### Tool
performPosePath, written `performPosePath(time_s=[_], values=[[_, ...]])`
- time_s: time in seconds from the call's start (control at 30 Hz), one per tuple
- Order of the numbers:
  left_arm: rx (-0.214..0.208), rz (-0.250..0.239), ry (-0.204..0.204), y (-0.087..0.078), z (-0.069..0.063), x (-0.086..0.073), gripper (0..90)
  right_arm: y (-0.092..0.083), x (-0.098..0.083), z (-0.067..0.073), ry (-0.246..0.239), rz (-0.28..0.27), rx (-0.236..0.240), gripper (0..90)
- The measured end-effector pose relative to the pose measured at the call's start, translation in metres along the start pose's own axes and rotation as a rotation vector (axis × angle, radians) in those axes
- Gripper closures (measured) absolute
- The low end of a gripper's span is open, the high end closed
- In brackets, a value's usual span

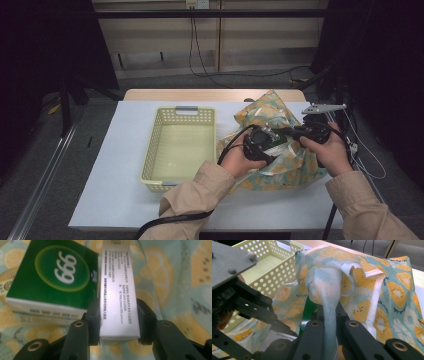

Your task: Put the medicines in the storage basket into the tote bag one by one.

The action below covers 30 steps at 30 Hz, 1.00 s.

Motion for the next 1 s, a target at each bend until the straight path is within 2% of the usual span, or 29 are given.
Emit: performPosePath(time_s=[0.07, 0.1, 0.13, 0.17, 0.23, 0.3, 0.37, 0.53, 0.57, 0.63, 0.73, 0.87, 0.93, 1.0], values=[[0.037, 0.008, -0.041, 0.000, 0.004, 0.000, 39.3, 0.000, 0.000, 0.000, -0.001, 0.002, 0.000, 88.6], [0.037, 0.009, -0.053, -0.002, 0.005, 0.000, 30.5, 0.000, -0.001, 0.000, 0.000, 0.003, 0.000, 88.6], [0.029, 0.007, -0.059, -0.004, 0.006, -0.001, 29.7, 0.000, -0.001, 0.000, -0.003, 0.006, 0.002, 88.6], [0.033, 0.009, -0.049, -0.008, 0.007, -0.002, 30.7, 0.000, -0.002, 0.000, -0.004, 0.009, 0.002, 88.6], [0.053, 0.014, -0.035, -0.015, 0.009, -0.005, 25.6, 0.001, -0.002, 0.000, -0.004, 0.011, 0.000, 88.6], [0.051, 0.011, -0.052, -0.024, 0.011, -0.007, 21.4, 0.001, -0.003, 0.000, -0.004, 0.011, 0.002, 88.6], [0.057, 0.006, -0.043, -0.033, 0.014, -0.010, 20.8, 0.001, -0.005, -0.002, -0.002, 0.017, -0.001, 88.6], [0.079, -0.023, -0.073, -0.055, 0.022, -0.017, 16.5, -0.004, -0.013, -0.008, 0.010, 0.022, -0.015, 88.6], [0.079, -0.022, -0.067, -0.059, 0.023, -0.019, 16.3, -0.005, -0.015, -0.009, 0.012, 0.023, -0.016, 88.6], [0.081, -0.037, -0.074, -0.065, 0.023, -0.022, 15.5, -0.007, -0.019, -0.011, 0.018, 0.026, -0.019, 88.6], [0.079, -0.033, -0.081, -0.073, 0.021, -0.027, 14.4, -0.009, -0.023, -0.012, 0.017, 0.037, -0.020, 88.6], [0.080, -0.022, -0.051, -0.081, 0.016, -0.037, 14.0, -0.015, -0.025, -0.016, 0.023, 0.032, -0.032, 88.6], [0.110, -0.007, -0.046, -0.084, 0.019, -0.041, 14.3, -0.018, -0.026, -0.018, 0.026, 0.034, -0.040, 88.6], [0.136, -0.003, -0.064, -0.084, 0.025, -0.043, 14.4, -0.020, -0.026, -0.021, 0.026, 0.034, -0.054, 88.6]])
Point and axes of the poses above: each handheld gripper's, and its own axes: y roughly forward along the jaws, x roughly out of its top, z roughly to its left, the point moved 8 cm from there along y, roughly forward along the jaws, and after that the axes turned 10 degrees about x, right-handed, at the moved point
